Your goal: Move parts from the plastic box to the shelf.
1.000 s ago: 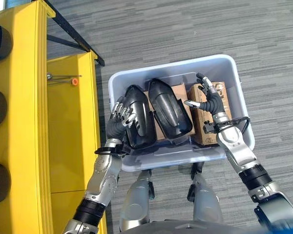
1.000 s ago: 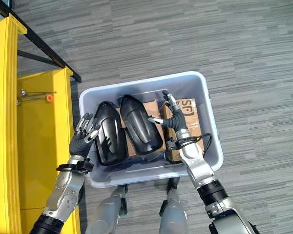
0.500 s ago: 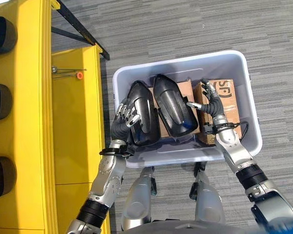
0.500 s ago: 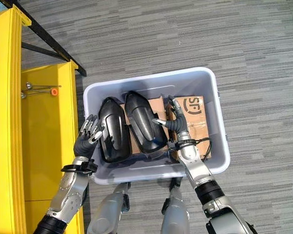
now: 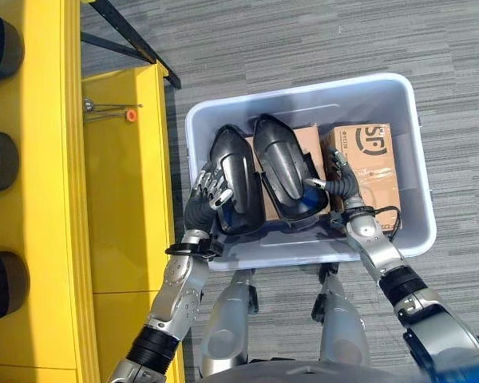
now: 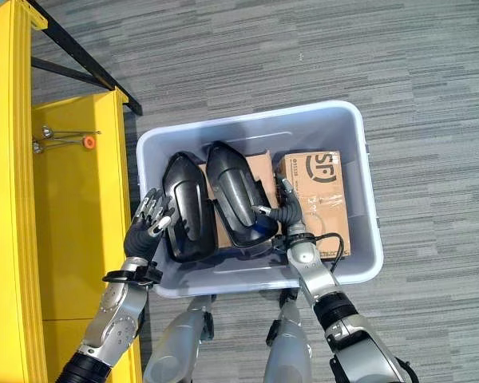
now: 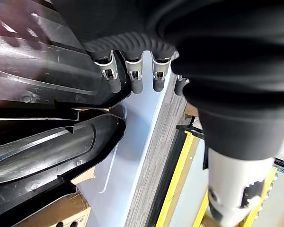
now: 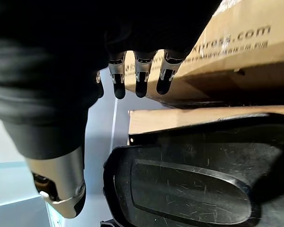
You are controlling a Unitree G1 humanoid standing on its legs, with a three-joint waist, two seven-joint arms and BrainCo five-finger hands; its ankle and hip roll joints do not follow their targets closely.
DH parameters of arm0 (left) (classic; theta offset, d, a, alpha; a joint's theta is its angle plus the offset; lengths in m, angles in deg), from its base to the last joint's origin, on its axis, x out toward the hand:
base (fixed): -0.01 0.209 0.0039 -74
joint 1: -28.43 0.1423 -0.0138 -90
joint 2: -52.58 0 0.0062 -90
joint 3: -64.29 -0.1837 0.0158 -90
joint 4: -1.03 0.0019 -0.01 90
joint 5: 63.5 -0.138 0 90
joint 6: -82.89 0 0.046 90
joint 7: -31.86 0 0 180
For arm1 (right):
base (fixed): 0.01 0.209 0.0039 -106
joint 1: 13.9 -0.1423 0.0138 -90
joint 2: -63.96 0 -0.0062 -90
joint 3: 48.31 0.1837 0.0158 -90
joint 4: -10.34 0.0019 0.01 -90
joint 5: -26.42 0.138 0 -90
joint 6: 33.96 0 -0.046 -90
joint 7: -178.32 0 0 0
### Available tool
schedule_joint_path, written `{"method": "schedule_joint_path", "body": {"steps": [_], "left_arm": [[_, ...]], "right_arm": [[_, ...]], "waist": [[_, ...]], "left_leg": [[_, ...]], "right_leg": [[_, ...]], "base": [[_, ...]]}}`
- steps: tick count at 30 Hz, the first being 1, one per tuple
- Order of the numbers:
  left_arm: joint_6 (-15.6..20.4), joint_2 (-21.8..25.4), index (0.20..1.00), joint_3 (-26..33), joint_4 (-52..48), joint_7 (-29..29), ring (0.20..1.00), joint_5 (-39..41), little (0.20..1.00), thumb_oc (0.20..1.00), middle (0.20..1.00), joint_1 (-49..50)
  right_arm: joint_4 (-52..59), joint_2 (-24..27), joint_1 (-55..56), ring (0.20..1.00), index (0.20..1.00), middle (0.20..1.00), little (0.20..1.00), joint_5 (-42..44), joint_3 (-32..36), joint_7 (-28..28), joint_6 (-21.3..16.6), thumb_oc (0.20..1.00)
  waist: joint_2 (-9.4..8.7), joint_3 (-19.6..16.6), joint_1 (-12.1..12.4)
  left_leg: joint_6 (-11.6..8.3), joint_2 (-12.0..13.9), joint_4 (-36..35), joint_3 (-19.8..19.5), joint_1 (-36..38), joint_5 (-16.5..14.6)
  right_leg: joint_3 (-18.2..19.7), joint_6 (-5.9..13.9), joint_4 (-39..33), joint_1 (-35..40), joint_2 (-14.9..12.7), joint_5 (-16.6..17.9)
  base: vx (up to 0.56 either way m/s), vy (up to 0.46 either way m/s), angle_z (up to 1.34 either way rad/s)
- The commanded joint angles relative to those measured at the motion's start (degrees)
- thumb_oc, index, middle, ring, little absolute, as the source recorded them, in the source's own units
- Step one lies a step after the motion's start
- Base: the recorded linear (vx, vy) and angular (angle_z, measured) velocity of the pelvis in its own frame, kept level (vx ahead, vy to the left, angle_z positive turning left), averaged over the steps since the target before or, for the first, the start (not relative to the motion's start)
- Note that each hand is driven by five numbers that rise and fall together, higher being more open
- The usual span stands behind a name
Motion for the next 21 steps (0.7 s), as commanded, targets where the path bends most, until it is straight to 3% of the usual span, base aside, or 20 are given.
{"method": "schedule_joint_path", "body": {"steps": [1,21], "left_arm": [[3.0,1.3,1.000,-1.0,-4.3,-0.1,1.000,1.2,1.000,1.000,1.000,-1.2],[3.3,2.8,1.000,-3.0,-4.9,-0.8,1.000,2.1,1.000,1.000,1.000,-2.1]], "right_arm": [[-1.6,-0.3,-4.9,1.000,1.000,1.000,1.000,-1.8,-1.4,-1.1,-1.8,1.000],[-11.8,3.8,-13.0,1.000,1.000,1.000,1.000,-1.9,0.6,-6.3,-1.6,1.000]], "waist": [[0.46,0.0,1.0],[1.06,2.2,2.3]], "left_leg": [[-3.15,4.0,-1.3,-0.9,0.5,3.5],[-2.81,3.1,-1.4,-1.6,-3.5,3.7]], "right_leg": [[3.6,2.32,9.2,-6.9,-3.9,2.5],[3.7,2.61,9.4,-10.5,-4.3,3.0]], "base": [[0.00,0.000,0.00],[0.00,0.010,0.03]]}}
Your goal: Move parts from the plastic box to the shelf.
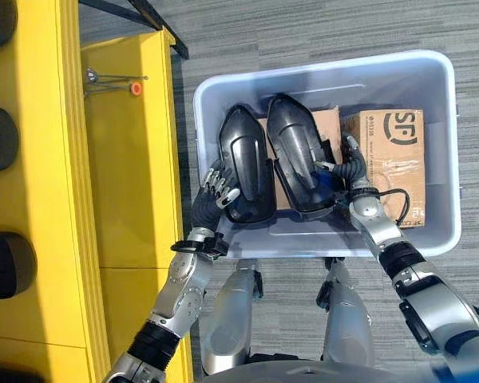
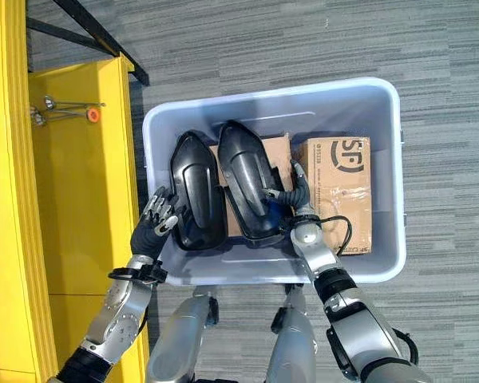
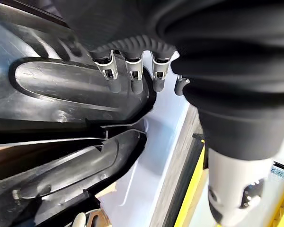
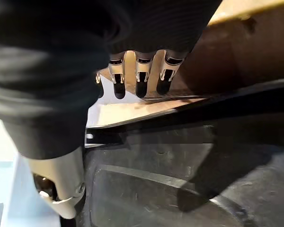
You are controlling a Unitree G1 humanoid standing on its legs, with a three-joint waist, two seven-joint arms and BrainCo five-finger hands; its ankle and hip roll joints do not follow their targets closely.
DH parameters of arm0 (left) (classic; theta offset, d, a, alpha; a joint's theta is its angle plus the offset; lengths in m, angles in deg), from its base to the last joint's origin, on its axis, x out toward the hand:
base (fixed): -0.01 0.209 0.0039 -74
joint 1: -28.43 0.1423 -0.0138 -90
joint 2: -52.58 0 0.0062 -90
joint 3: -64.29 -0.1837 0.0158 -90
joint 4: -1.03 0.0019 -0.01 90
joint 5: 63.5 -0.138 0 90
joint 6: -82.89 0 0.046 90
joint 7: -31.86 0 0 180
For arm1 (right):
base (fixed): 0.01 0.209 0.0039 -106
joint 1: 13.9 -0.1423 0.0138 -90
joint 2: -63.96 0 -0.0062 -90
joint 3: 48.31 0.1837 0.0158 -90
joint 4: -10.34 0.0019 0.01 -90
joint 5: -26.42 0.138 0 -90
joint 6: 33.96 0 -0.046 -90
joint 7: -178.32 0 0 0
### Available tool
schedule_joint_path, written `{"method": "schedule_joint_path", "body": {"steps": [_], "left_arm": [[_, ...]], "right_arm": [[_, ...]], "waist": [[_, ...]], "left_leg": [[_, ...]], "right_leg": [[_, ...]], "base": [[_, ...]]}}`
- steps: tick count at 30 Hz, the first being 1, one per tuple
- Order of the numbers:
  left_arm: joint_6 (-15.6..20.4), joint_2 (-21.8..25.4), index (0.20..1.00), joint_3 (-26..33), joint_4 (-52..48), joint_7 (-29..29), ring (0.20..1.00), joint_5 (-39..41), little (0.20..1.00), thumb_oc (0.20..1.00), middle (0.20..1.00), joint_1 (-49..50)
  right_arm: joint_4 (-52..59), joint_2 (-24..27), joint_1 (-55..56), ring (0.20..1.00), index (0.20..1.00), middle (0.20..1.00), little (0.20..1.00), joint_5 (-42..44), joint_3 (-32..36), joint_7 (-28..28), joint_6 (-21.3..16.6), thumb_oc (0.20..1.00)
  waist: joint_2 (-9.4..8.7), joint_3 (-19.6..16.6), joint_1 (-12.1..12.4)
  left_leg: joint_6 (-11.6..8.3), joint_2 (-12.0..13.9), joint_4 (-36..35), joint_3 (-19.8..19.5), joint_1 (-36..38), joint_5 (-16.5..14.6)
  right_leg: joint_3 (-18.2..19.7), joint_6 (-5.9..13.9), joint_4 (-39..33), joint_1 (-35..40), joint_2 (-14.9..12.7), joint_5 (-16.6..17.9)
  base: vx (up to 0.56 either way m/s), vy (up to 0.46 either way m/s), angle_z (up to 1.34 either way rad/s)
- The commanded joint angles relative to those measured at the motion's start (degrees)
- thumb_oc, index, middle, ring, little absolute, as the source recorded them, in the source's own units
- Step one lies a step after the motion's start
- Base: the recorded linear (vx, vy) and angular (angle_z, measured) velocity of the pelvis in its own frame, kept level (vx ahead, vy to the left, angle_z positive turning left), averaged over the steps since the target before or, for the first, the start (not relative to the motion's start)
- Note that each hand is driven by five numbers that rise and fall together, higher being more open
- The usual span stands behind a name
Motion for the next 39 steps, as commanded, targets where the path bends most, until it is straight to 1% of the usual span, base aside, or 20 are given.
{"method": "schedule_joint_path", "body": {"steps": [1,5,10,14,15,16,17,18,19,20,22,25,27,29,30,31,32,34,36,39], "left_arm": [[3.2,1.3,1.000,-0.6,-4.9,-0.7,1.000,0.7,1.000,1.000,1.000,-0.7],[3.1,1.4,1.000,-1.1,-5.3,-0.8,1.000,0.7,1.000,1.000,1.000,-1.0],[3.1,1.5,1.000,-1.7,-6.1,-1.0,1.000,1.1,1.000,1.000,1.000,-1.5],[3.0,1.8,1.000,-2.5,-6.6,-1.1,1.000,1.0,1.000,1.000,1.000,-1.9],[3.0,1.9,1.000,-3.1,-6.6,-1.1,1.000,1.0,1.000,1.000,1.000,-2.6],[3.0,1.9,1.000,-3.1,-6.6,-1.1,1.000,1.0,1.000,1.000,1.000,-2.6],[2.9,1.7,1.000,-3.5,-6.8,-1.2,1.000,1.0,1.000,1.000,1.000,-2.9],[2.9,1.6,1.000,-3.7,-6.9,-1.2,1.000,0.9,1.000,1.000,1.000,-3.1],[2.9,1.7,1.000,-3.8,-6.9,-1.3,1.000,0.8,1.000,1.000,1.000,-3.3],[2.7,1.7,1.000,-3.9,-6.9,-1.3,1.000,0.7,1.000,1.000,1.000,-3.6],[2.6,1.6,1.000,-3.8,-6.9,-1.5,1.000,0.4,1.000,1.000,1.000,-4.1],[2.7,1.1,1.000,-3.4,-6.4,-1.8,1.000,0.2,1.000,1.000,1.000,-4.3],[2.8,0.7,1.000,-3.1,-5.7,-2.2,1.000,0.3,1.000,1.000,1.000,-4.1],[3.0,0.8,1.000,-2.8,-5.2,-2.3,1.000,0.1,1.000,1.000,1.000,-4.0],[3.0,0.8,1.000,-2.8,-5.2,-2.3,1.000,0.1,1.000,1.000,1.000,-4.0],[3.2,1.3,1.000,-1.5,-4.2,-2.5,1.000,0.1,1.000,1.000,1.000,-3.1],[3.2,1.3,1.000,-1.5,-4.3,-2.5,1.000,0.1,1.000,1.000,1.000,-3.1],[3.3,1.6,1.000,-0.5,-3.9,-2.6,1.000,0.1,1.000,1.000,1.000,-2.4],[3.4,1.7,1.000,0.3,-3.5,-2.6,1.000,0.2,1.000,1.000,1.000,-1.6],[3.2,1.8,1.000,0.6,-3.1,-2.1,1.000,0.6,1.000,1.000,1.000,-0.6]], "right_arm": [[-2.7,2.5,-5.5,1.000,1.000,1.000,1.000,-1.7,0.2,-1.9,-2.1,1.000],[-5.1,2.4,-6.7,1.000,1.000,1.000,1.000,-2.6,-1.1,-1.8,-1.7,1.000],[-11.2,1.8,-9.4,1.000,1.000,1.000,1.000,-3.1,-2.5,-1.8,-0.9,1.000],[-17.7,1.3,-12.9,1.000,1.000,1.000,1.000,-3.2,-3.5,-1.6,0.1,1.000],[-22.4,1.0,-15.1,1.000,1.000,1.000,1.000,-3.6,-4.7,-1.4,0.8,1.000],[-22.4,1.0,-15.1,1.000,1.000,1.000,1.000,-3.6,-4.7,-1.4,0.8,1.000],[-24.9,1.0,-16.3,0.928,0.928,0.928,0.928,-4.3,-5.3,-1.1,1.4,0.928],[-26.1,0.9,-16.7,0.555,0.555,0.555,0.555,-4.9,-5.9,-1.0,1.8,0.555],[-27.4,1.0,-17.0,0.241,0.241,0.241,0.241,-5.6,-6.2,-0.9,2.3,0.241],[-29.9,0.9,-17.9,0.200,0.200,0.200,0.200,-7.7,-7.3,-0.9,3.6,0.200],[-30.8,0.3,-17.9,0.200,0.200,0.200,0.200,-9.5,-7.9,-1.1,4.4,0.200],[-30.1,-0.2,-16.8,0.200,0.200,0.200,0.200,-9.9,-7.9,-1.2,4.4,0.200],[-28.9,-1.0,-14.9,0.200,0.200,0.200,0.200,-9.4,-7.2,-1.5,4.2,0.200],[-25.4,-1.1,-12.4,0.200,0.200,0.200,0.200,-5.3,-4.4,-2.2,2.6,0.200],[-25.4,-1.1,-12.4,0.200,0.200,0.200,0.200,-5.3,-4.4,-2.2,2.6,0.200],[-20.2,-0.6,-8.9,0.200,0.200,0.200,0.200,-3.3,-2.7,-2.4,1.4,0.200],[-20.2,-0.6,-8.9,0.200,0.200,0.200,0.200,-3.3,-2.7,-2.4,1.5,0.200],[-15.8,0.0,-6.8,0.200,0.200,0.200,0.200,-3.7,-2.2,-2.8,0.9,0.200],[-11.7,0.6,-4.6,0.200,0.200,0.200,0.200,-3.5,-1.0,-3.1,0.5,0.200],[-8.8,0.9,-2.4,0.200,0.200,0.200,0.200,-3.0,0.6,-3.2,-0.1,0.200]], "waist": [[0.35,-0.5,1.1],[0.35,0.0,1.4],[0.55,0.9,2.0],[0.75,1.6,2.7],[1.00,2.2,3.3],[1.00,2.2,3.3],[1.16,2.5,3.7],[1.22,2.7,3.8],[1.29,2.8,3.9],[1.42,3.0,4.3],[1.33,3.2,4.4],[1.04,3.1,4.1],[0.58,2.3,3.7],[-0.09,1.3,3.0],[-0.09,1.3,3.0],[-0.72,-0.1,2.5],[-0.72,-0.1,2.4],[-1.31,-1.0,2.0],[-1.83,-2.1,1.6],[-2.10,-3.8,1.6]], "left_leg": [[-3.62,3.9,-1.4,-0.3,0.5,2.9],[-3.54,3.7,-1.3,-0.6,-0.4,3.0],[-3.40,3.5,-0.7,-1.4,-2.3,3.0],[-3.22,3.2,-0.3,-1.9,-3.4,2.9],[-3.11,3.1,0.0,-2.1,-4.3,2.9],[-3.11,3.1,0.1,-2.1,-4.3,2.9],[-2.97,2.9,0.2,-2.3,-4.8,2.9],[-2.93,2.8,0.3,-2.4,-5.1,2.9],[-2.91,2.7,0.3,-2.6,-5.2,2.9],[-2.86,2.5,0.2,-2.7,-5.3,2.9],[-2.85,2.4,-0.4,-2.8,-4.9,3.1],[-2.87,2.3,-0.7,-2.9,-4.4,3.1],[-2.82,2.4,-1.3,-2.8,-2.8,3.0],[-3.00,2.5,-1.7,-2.7,-1.1,2.8],[-3.00,2.5,-1.7,-2.7,-1.1,2.8],[-3.21,2.7,-2.2,-2.7,0.8,2.7],[-3.21,2.7,-2.2,-2.8,0.9,2.7],[-3.34,2.9,-2.4,-2.8,2.0,2.6],[-3.47,3.0,-2.6,-2.9,3.0,2.5],[-3.85,3.2,-2.6,-3.3,4.4,2.4]], "right_leg": [[4.8,2.63,7.9,-6.7,-3.3,2.9],[4.6,2.61,8.1,-7.4,-3.2,2.7],[4.2,2.61,8.6,-8.2,-3.4,2.6],[4.0,2.66,8.9,-9.1,-3.4,2.6],[4.0,2.71,9.1,-9.7,-3.5,2.6],[4.0,2.71,9.1,-9.7,-3.5,2.6],[4.1,2.72,9.2,-10.1,-3.5,2.6],[4.1,2.70,9.2,-10.3,-3.5,2.6],[4.0,2.70,9.2,-10.4,-3.5,2.6],[3.8,2.70,9.1,-10.3,-3.6,2.6],[3.7,2.75,8.9,-10.1,-3.5,2.6],[3.6,2.81,8.7,-9.5,-3.5,2.6],[3.3,2.85,8.5,-8.3,-3.6,2.6],[3.2,3.03,7.8,-6.6,-3.6,2.8],[3.2,3.03,7.8,-6.6,-3.6,2.8],[2.9,3.25,7.0,-4.2,-3.5,3.1],[2.9,3.25,6.9,-4.2,-3.5,3.2],[2.7,3.30,6.5,-2.9,-3.3,3.3],[2.6,3.33,6.1,-1.5,-3.3,3.3],[1.6,3.54,5.0,0.9,-3.4,3.6]], "base": [[0.00,0.000,0.00],[0.00,0.000,0.00],[0.00,-0.003,0.02],[0.00,0.003,0.03],[0.00,0.000,0.00],[-0.01,0.006,0.03],[-0.01,0.005,0.07],[-0.01,0.012,0.07],[0.00,0.000,0.00],[0.00,0.000,0.00],[0.01,0.032,-0.01],[0.00,0.000,0.00],[0.02,0.018,0.01],[0.01,0.017,0.01],[0.04,0.003,0.02],[0.03,-0.001,0.04],[0.04,-0.007,0.04],[0.02,-0.017,0.04],[0.04,-0.035,0.02],[0.04,-0.038,0.00]]}}
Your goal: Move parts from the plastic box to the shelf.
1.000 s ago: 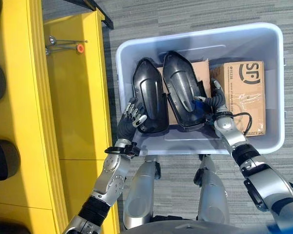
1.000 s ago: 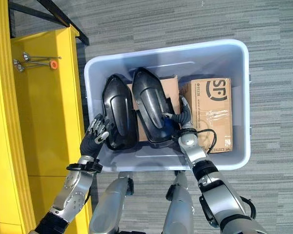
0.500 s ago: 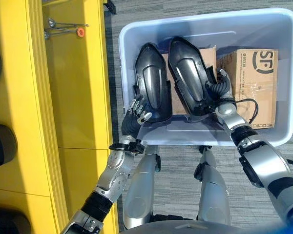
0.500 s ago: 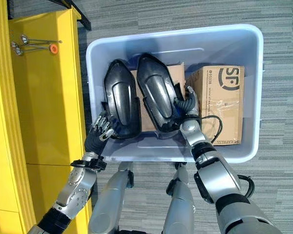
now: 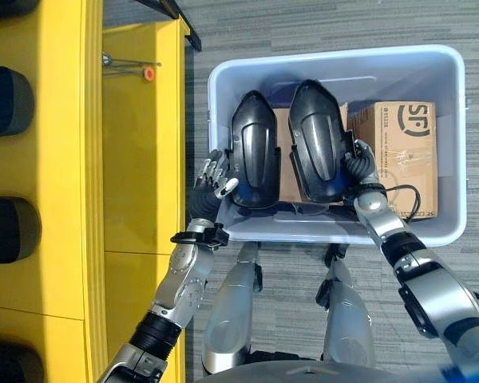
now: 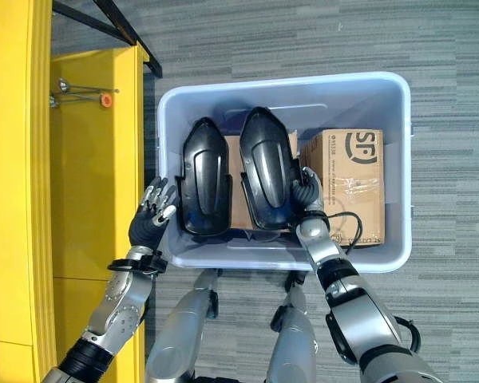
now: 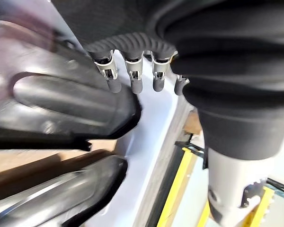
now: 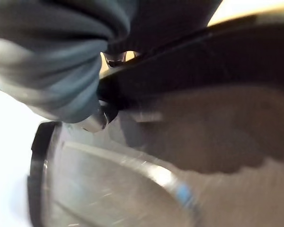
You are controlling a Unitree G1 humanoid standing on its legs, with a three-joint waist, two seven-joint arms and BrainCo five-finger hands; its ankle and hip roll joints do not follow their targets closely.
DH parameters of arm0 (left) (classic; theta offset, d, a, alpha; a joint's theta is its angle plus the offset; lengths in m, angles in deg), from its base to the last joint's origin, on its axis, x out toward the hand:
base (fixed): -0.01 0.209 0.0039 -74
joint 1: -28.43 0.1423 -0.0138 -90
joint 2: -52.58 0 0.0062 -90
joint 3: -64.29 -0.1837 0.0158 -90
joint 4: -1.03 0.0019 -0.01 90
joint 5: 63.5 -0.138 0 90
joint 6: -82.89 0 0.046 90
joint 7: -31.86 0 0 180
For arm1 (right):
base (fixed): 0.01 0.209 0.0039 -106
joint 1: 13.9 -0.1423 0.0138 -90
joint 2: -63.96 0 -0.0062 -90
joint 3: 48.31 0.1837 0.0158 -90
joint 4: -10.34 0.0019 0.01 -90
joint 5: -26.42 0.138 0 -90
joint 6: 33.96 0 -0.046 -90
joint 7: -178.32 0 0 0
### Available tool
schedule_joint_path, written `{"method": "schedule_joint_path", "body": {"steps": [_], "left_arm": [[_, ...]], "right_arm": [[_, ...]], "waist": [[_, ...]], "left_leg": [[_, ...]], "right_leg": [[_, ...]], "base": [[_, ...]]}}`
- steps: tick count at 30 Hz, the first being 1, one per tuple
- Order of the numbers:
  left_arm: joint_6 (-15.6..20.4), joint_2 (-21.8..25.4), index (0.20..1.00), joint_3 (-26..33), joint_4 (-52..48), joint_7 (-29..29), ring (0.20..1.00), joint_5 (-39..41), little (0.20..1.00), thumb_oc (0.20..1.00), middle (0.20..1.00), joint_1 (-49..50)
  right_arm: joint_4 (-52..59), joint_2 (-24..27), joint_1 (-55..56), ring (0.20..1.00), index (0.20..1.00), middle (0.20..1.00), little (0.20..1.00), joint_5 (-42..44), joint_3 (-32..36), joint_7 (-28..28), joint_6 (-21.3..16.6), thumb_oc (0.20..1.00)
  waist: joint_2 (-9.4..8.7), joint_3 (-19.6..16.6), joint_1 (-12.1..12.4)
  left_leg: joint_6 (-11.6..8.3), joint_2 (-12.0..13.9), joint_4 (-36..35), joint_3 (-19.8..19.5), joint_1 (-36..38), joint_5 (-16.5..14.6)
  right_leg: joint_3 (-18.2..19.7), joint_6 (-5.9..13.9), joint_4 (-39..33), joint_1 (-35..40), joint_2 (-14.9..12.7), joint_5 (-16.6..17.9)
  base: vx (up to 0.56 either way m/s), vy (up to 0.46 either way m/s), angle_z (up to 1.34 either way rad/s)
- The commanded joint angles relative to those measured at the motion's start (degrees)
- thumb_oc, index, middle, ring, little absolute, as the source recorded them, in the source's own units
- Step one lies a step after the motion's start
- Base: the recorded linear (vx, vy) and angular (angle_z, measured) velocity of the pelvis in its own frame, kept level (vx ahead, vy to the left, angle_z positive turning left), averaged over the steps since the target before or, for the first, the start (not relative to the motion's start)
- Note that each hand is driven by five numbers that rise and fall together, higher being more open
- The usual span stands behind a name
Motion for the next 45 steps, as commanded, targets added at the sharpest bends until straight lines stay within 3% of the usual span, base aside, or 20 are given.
{"method": "schedule_joint_path", "body": {"steps": [1,12,26,34,39,41,45], "left_arm": [[2.9,1.6,1.000,-1.0,-3.0,0.5,1.000,0.6,1.000,1.000,1.000,1.5],[1.8,1.7,1.000,3.1,-0.7,2.6,1.000,0.5,1.000,1.000,1.000,4.5],[-0.1,0.7,1.000,7.9,-0.4,5.2,1.000,-1.4,1.000,1.000,1.000,9.8],[-0.7,-0.3,1.000,12.0,0.3,7.3,1.000,-2.1,1.000,1.000,1.000,13.8],[-1.0,-0.8,1.000,13.2,-0.2,8.0,1.000,-1.6,1.000,1.000,1.000,14.3],[-1.0,-2.0,1.000,14.2,-0.5,8.4,1.000,-0.9,1.000,1.000,1.000,15.6],[-0.8,-2.7,1.000,14.8,-0.7,8.4,1.000,-0.1,1.000,1.000,1.000,17.0]], "right_arm": [[0.2,-0.1,0.1,0.200,0.200,0.200,0.200,1.5,0.4,-0.3,-2.5,0.200],[19.4,-3.0,11.4,0.200,0.200,0.200,0.200,10.2,4.4,4.9,-6.9,0.200],[33.6,-2.9,24.3,0.200,0.200,0.200,0.200,13.9,9.2,10.9,-8.1,0.200],[44.6,-0.3,34.9,0.200,0.200,0.200,0.200,8.6,13.8,14.0,-8.3,0.200],[49.7,0.4,38.6,0.200,0.200,0.200,0.200,10.7,16.7,15.9,-9.0,0.200],[54.0,1.3,38.5,0.200,0.200,0.200,0.200,13.8,18.1,17.0,-10.4,0.200],[55.0,1.9,36.1,0.200,0.200,0.200,0.200,13.3,17.8,16.1,-11.4,0.200]], "waist": [[-1.81,-5.1,0.4],[-3.61,-12.0,-1.8],[-4.84,-19.7,-3.6],[-5.14,-22.7,-5.0],[-4.48,-23.9,-5.9],[-3.55,-24.4,-6.0],[-2.86,-23.6,-5.5]], "left_leg": [[-3.80,3.1,-3.9,-1.3,3.9,-0.2],[-4.41,3.9,-3.9,-1.1,8.5,-0.8],[-4.26,5.2,-3.9,0.7,15.5,-2.7],[-4.28,6.5,-3.9,1.8,19.7,-3.3],[-4.89,7.8,-3.9,1.2,20.7,-2.4],[-5.95,10.3,-3.9,0.5,21.6,-0.5],[-6.63,12.6,-3.9,-0.1,21.5,1.3]], "right_leg": [[1.9,4.03,6.0,-1.7,-3.9,1.1],[1.5,4.24,3.1,4.5,-3.8,1.3],[2.0,4.61,2.9,10.6,-3.5,0.0],[2.9,4.43,5.4,13.6,-2.6,-2.7],[3.4,3.50,6.8,14.8,-1.2,-4.9],[4.1,1.73,8.3,15.4,1.7,-7.5],[4.5,0.45,9.9,14.4,3.9,-9.0]], "base": [[0.06,-0.034,0.00],[0.04,-0.024,0.01],[0.05,-0.006,-0.01],[0.03,-0.021,-0.13],[-0.03,-0.065,-0.04],[-0.04,-0.217,0.01],[-0.07,-0.163,0.02]]}}
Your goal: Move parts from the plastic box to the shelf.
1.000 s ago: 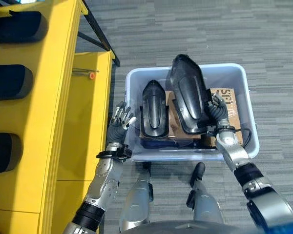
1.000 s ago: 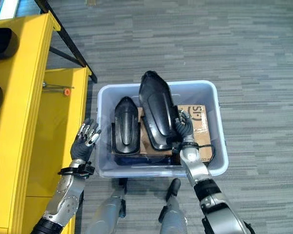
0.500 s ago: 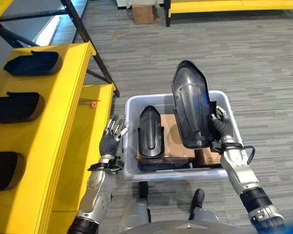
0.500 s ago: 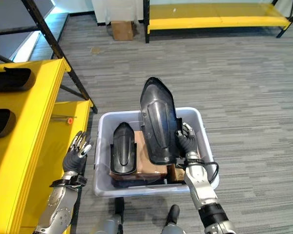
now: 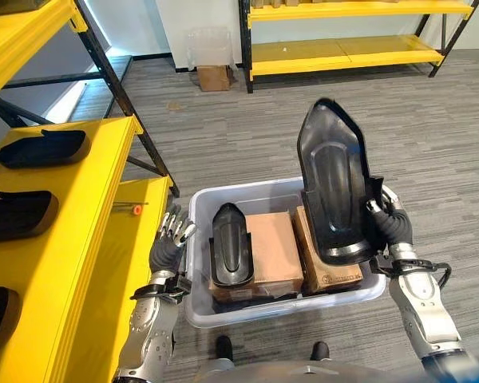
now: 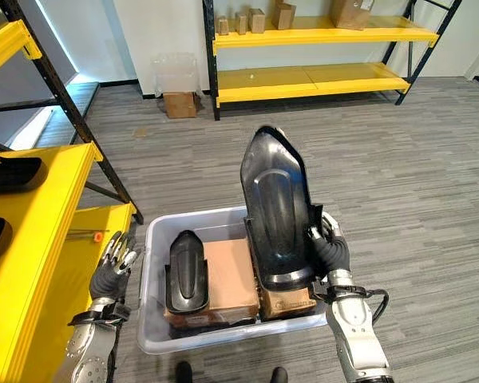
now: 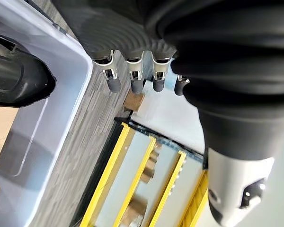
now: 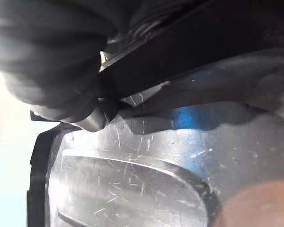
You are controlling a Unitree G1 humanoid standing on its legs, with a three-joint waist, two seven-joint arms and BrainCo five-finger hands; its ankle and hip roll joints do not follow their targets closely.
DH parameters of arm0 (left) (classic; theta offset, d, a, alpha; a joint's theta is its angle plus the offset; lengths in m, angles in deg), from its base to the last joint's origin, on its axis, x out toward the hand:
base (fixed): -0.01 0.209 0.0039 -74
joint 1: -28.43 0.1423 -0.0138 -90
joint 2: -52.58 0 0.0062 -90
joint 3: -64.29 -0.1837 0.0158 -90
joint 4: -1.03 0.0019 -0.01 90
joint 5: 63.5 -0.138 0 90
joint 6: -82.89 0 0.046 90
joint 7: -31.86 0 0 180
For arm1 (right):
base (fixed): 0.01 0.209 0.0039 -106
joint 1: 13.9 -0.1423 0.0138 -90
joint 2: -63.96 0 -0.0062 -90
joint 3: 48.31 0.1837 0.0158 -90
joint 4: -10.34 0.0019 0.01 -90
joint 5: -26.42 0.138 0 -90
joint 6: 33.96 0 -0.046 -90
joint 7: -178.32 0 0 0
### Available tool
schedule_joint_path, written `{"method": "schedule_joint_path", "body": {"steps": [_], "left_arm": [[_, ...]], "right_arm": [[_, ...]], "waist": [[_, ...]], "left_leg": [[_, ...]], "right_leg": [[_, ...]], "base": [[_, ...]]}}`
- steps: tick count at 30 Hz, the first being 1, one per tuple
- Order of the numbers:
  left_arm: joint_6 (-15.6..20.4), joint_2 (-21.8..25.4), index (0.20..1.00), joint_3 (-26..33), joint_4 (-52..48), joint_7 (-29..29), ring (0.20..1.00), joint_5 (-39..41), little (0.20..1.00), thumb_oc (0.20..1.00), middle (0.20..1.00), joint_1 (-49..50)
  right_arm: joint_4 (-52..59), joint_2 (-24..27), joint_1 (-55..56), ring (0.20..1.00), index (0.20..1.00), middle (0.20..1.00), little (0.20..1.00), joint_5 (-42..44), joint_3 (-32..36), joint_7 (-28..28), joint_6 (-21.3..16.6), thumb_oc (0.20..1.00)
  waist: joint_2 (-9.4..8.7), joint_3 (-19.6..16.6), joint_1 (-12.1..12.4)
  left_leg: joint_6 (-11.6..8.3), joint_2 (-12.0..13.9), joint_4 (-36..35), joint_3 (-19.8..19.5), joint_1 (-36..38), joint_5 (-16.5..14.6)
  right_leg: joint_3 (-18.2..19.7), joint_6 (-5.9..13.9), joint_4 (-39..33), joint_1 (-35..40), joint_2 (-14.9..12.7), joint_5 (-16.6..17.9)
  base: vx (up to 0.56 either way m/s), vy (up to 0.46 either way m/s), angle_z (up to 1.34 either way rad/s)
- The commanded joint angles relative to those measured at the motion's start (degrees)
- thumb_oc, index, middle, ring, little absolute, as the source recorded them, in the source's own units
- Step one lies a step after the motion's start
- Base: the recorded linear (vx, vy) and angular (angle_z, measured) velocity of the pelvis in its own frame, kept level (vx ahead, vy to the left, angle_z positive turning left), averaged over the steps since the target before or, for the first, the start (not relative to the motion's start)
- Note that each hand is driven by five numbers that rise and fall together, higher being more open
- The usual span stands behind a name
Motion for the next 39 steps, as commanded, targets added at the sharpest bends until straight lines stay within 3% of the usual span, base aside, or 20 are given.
{"method": "schedule_joint_path", "body": {"steps": [1,4,7,8,9,10,12,13,14,15,17,18,19,20,23,24,26,36,38,39], "left_arm": [[2.3,0.7,1.000,1.2,-0.9,1.4,1.000,1.1,1.000,1.000,1.000,-2.6],[2.3,0.9,1.000,0.2,-1.5,1.4,1.000,1.3,1.000,1.000,1.000,-2.8],[2.4,1.5,1.000,-3.3,0.3,0.7,1.000,0.9,1.000,1.000,1.000,-4.8],[2.2,1.7,1.000,-4.2,0.9,0.8,1.000,1.0,1.000,1.000,1.000,-5.7],[1.5,2.1,1.000,-5.1,0.8,1.7,1.000,0.9,1.000,1.000,1.000,-5.7],[1.3,2.4,1.000,-5.5,0.7,2.1,1.000,0.8,1.000,1.000,1.000,-5.4],[1.1,2.5,1.000,-5.9,0.1,2.6,1.000,0.6,1.000,1.000,1.000,-5.3],[0.5,2.7,1.000,-6.1,-0.5,2.9,1.000,0.9,1.000,1.000,1.000,-5.7],[0.5,2.8,1.000,-6.2,-0.6,2.9,1.000,0.9,1.000,1.000,1.000,-5.6],[0.5,3.1,1.000,-6.1,-0.9,2.9,1.000,0.9,1.000,1.000,1.000,-5.9],[0.4,2.9,1.000,-5.4,-1.4,2.9,1.000,0.6,1.000,1.000,1.000,-5.3],[0.4,2.9,1.000,-5.5,-1.5,2.9,1.000,0.6,1.000,1.000,1.000,-5.3],[0.2,2.8,1.000,-5.8,-1.6,3.8,1.000,1.1,1.000,1.000,1.000,-5.0],[0.0,3.1,1.000,-6.4,-1.6,4.5,1.000,0.7,1.000,1.000,1.000,-5.0],[0.0,3.2,1.000,-6.1,-1.6,5.1,1.000,0.6,1.000,1.000,1.000,-3.9],[-0.1,3.4,1.000,-4.9,-1.4,4.9,1.000,0.4,1.000,1.000,1.000,-2.9],[-0.3,3.7,1.000,-2.3,-1.7,5.2,1.000,-0.4,1.000,1.000,1.000,-0.4],[-0.6,2.9,1.000,4.0,-3.2,5.0,1.000,-3.7,1.000,1.000,1.000,3.9],[-0.5,3.3,1.000,4.6,-4.3,4.8,1.000,-5.5,1.000,1.000,1.000,3.6],[-0.6,3.3,1.000,4.6,-4.3,4.8,1.000,-5.5,1.000,1.000,1.000,3.6]], "right_arm": [[3.2,3.4,-9.9,0.200,0.200,0.200,0.200,2.4,1.7,-1.5,-7.1,0.200],[4.1,4.4,-17.5,0.200,0.200,0.200,0.200,3.2,0.4,-3.5,-8.2,0.200],[4.2,5.3,-26.0,0.200,0.200,0.200,0.200,3.4,-0.7,-7.2,-9.6,0.200],[4.9,6.0,-26.8,0.200,0.200,0.200,0.200,2.9,-0.2,-8.3,-9.7,0.200],[6.3,6.6,-25.9,0.200,0.200,0.200,0.200,2.5,0.5,-8.7,-9.8,0.200],[7.2,6.7,-24.9,0.200,0.200,0.200,0.200,2.0,1.2,-8.9,-10.1,0.200],[8.4,6.4,-22.3,0.200,0.200,0.200,0.200,2.4,2.9,-8.3,-10.6,0.200],[9.6,5.0,-17.1,0.200,0.200,0.200,0.200,6.4,5.2,-7.2,-11.3,0.200],[9.8,5.0,-16.7,0.200,0.200,0.200,0.200,6.7,5.4,-6.9,-11.3,0.200],[9.8,4.6,-15.6,0.200,0.200,0.200,0.200,7.8,5.9,-6.6,-11.3,0.200],[11.5,5.2,-13.3,0.200,0.200,0.200,0.200,6.2,8.9,-6.4,-11.1,0.200],[11.7,5.2,-13.1,0.200,0.200,0.200,0.200,6.2,9.0,-6.4,-11.0,0.200],[13.0,6.3,-10.5,0.200,0.200,0.200,0.200,5.7,14.3,-7.9,-12.1,0.200],[13.1,6.8,-9.6,0.200,0.200,0.200,0.200,5.4,15.8,-8.9,-12.2,0.200],[13.1,6.4,-8.0,0.200,0.200,0.200,0.200,4.9,16.4,-9.0,-11.7,0.200],[13.1,6.0,-7.3,0.200,0.200,0.200,0.200,4.8,17.2,-8.9,-11.3,0.200],[13.4,5.3,-6.4,0.200,0.200,0.200,0.200,3.3,17.5,-8.1,-10.3,0.200],[11.2,2.9,-5.9,0.200,0.200,0.200,0.200,2.0,14.6,-5.9,-6.9,0.200],[10.2,0.8,-5.9,0.200,0.200,0.200,0.200,3.0,11.6,-4.3,-5.5,0.200],[10.2,0.8,-5.9,0.200,0.200,0.200,0.200,3.0,11.5,-4.3,-5.5,0.200]], "waist": [[1.29,0.2,1.7],[2.45,3.0,3.3],[3.18,5.7,4.3],[2.60,6.2,4.1],[1.17,6.2,3.3],[0.63,6.2,2.9],[0.09,5.6,1.6],[1.04,4.6,-0.7],[1.16,4.6,-0.8],[1.38,4.4,-1.5],[2.02,4.0,-2.7],[2.04,4.0,-2.6],[2.54,3.6,-4.8],[2.53,3.6,-5.2],[2.81,3.3,-4.6],[2.19,3.4,-4.1],[1.35,2.9,-2.6],[-3.46,1.5,2.1],[-4.95,1.3,3.6],[-5.04,1.4,3.5]], "left_leg": [[-4.64,9.6,0.3,-1.8,0.4,5.9],[-6.24,11.2,0.3,-2.9,-3.2,10.4],[-6.75,10.8,0.3,-3.2,-8.8,15.4],[-5.51,9.9,1.3,0.2,-9.0,14.5],[-3.23,7.7,7.3,2.4,-8.3,8.9],[-2.75,7.2,11.2,2.7,-8.1,6.4],[-2.19,7.7,17.9,3.3,-5.5,3.3],[-2.72,9.5,21.9,3.6,0.9,1.5],[-2.83,9.6,21.8,3.5,1.2,1.5],[-2.26,8.2,19.4,2.8,3.5,1.3],[-1.42,5.6,12.9,1.7,6.8,-2.6],[-1.34,5.5,12.7,1.7,6.9,-2.6],[-1.74,7.4,8.3,7.8,8.6,-4.9],[-2.03,7.7,7.1,10.6,8.2,-4.7],[-1.90,6.2,4.2,10.1,9.6,-6.4],[-0.65,3.9,2.5,9.2,10.0,-8.6],[0.31,1.6,0.8,7.7,9.9,-9.5],[3.04,-3.9,4.9,2.6,7.8,-13.6],[4.57,-7.2,10.2,0.3,5.4,-16.4],[4.65,-7.3,10.3,0.2,5.4,-16.5]], "right_leg": [[3.1,0.74,10.5,-4.1,0.7,-4.7],[1.7,-0.04,10.3,-6.2,2.3,-4.3],[-1.2,-0.42,11.7,-10.2,1.2,-3.8],[-2.3,-0.72,11.9,-11.2,0.1,-3.7],[-3.8,-1.18,11.5,-12.4,-1.2,-3.0],[-4.4,-1.49,11.2,-12.7,-1.7,-2.5],[-6.1,-2.35,10.8,-13.2,-2.3,-2.0],[-8.4,-2.47,11.9,-13.4,-2.0,-3.3],[-8.6,-2.48,12.0,-13.1,-1.9,-3.5],[-10.1,-2.71,12.9,-14.6,-2.4,-2.1],[-10.3,-1.68,14.9,-16.4,-3.0,-1.4],[-10.2,-1.60,15.1,-16.4,-3.1,-1.5],[-10.9,0.23,17.2,-17.4,-5.0,-1.4],[-12.6,0.39,17.7,-17.8,-6.5,-0.6],[-13.2,1.99,18.2,-17.8,-8.7,0.9],[-13.1,3.58,17.6,-17.3,-10.7,3.5],[-13.7,5.21,16.0,-15.8,-13.2,5.9],[-17.8,8.25,12.0,-7.8,-19.0,11.8],[-17.9,9.13,10.0,-5.1,-21.8,16.4],[-18.0,9.13,9.9,-5.0,-21.9,16.5]], "base": [[-0.19,-0.247,-0.01],[-0.23,-0.174,-0.03],[-0.26,-0.068,0.30],[-0.32,-0.167,0.61],[-0.29,-0.207,0.77],[-0.22,-0.204,1.06],[-0.08,-0.089,1.24],[-0.01,-0.033,0.90],[-0.05,0.068,0.55],[-0.09,0.113,0.72],[-0.07,0.152,0.71],[-0.06,0.197,0.39],[-0.11,0.225,0.32],[-0.10,0.301,1.01],[-0.03,0.199,1.06],[-0.04,0.212,0.35],[-0.04,0.248,0.53],[0.00,0.116,0.52],[0.01,0.283,0.50],[-0.01,0.183,0.35]]}}
